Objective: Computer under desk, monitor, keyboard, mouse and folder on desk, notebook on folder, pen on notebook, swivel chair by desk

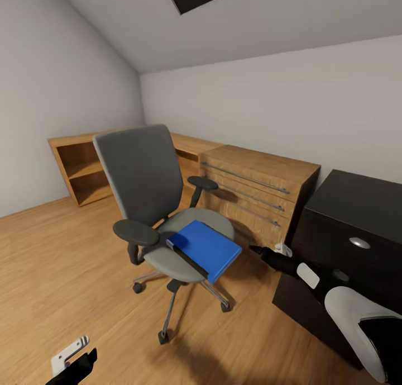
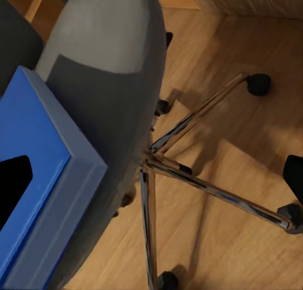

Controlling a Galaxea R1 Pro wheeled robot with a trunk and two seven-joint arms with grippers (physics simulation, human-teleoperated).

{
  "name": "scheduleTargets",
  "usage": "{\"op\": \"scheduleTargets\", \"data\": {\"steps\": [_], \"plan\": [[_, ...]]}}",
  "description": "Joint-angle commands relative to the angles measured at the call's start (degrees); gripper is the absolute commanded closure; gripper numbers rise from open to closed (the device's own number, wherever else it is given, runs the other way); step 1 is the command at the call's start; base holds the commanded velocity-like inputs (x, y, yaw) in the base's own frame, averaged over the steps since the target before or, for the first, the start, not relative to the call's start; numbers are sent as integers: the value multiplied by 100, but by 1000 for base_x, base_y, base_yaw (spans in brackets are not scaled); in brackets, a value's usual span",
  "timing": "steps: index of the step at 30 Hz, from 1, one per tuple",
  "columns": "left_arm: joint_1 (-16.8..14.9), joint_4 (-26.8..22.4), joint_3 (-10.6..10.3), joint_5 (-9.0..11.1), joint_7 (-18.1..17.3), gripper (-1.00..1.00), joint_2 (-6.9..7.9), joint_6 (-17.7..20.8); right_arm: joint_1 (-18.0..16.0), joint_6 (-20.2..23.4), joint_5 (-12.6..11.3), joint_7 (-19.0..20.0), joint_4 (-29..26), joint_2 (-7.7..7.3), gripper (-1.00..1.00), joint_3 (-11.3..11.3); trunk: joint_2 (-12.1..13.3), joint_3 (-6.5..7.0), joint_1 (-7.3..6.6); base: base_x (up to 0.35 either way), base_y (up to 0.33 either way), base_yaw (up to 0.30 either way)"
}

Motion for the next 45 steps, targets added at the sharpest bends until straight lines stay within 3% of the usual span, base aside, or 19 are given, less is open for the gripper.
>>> {"op": "scheduleTargets", "data": {"steps": [1,8,19,45], "plan": [[-1,-10,-4,59,31,-100,1,23,-4,28,-62,6,-2,-5,-100,40,-44,-24,21,0,0,0],[-1,-10,-6,59,31,-100,3,26,-4,30,-61,61,2,2,-100,42,-325,-150,175,0,0,0],[-1,-12,-6,59,31,-100,1,25,-4,30,-59,631,8,-4,-100,43,-766,-347,417,0,0,0],[0,-12,-6,59,31,-100,1,25,-4,166,-51,1393,14,-5,-100,48,-766,-347,417,0,0,0]]}}
